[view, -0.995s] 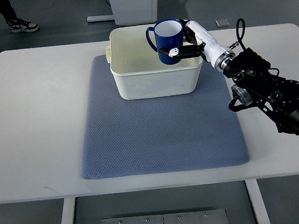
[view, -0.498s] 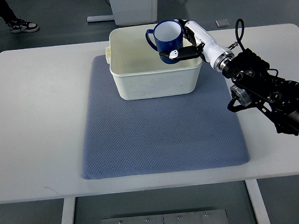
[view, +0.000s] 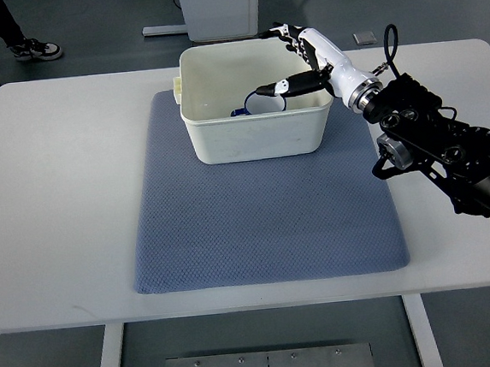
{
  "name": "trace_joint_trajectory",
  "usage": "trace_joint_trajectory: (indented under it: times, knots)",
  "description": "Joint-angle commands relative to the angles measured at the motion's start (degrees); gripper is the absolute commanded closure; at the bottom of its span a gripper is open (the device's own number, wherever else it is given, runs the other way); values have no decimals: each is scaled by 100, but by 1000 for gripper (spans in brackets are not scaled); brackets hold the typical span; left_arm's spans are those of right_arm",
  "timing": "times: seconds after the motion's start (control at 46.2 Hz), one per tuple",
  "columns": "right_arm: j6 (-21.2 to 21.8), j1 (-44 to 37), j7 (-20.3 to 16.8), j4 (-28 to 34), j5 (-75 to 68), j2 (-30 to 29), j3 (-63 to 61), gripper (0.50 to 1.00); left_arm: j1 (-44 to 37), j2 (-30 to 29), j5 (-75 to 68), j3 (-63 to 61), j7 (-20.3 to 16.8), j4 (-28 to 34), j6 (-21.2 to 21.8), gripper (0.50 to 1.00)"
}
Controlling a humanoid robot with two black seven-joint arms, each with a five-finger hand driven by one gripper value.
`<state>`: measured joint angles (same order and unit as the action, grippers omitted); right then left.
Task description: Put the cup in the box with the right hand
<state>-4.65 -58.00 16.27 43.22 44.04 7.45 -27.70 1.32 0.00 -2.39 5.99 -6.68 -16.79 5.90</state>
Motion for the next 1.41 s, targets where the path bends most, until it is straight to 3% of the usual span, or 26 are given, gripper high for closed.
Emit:
trace_joint_trajectory:
  times: [0.0,0.238,0.541,0.844,1.125,1.385]
  knots:
    - [-1,-1,-10,151,0,168,-8,505,0,0,2,7,0,0,-1,500]
    - [8,8,-98,574,-299,704,-17,505,0,0,2,7,0,0,-1,500]
    - [87,104,-273,591,-1090,1118,-297,505,0,0,2,-2,0,0,-1,500]
    - [369,904,-827,574,-1125,1039,-1783,505,0,0,-7,7,0,0,-1,500]
    - [360,1326,-1196,539,-1011,521,-3013,502,0,0,-7,7,0,0,-1,500]
    - [325,1467,-1179,187,-888,178,-3541,502,0,0,2,-2,0,0,-1,500]
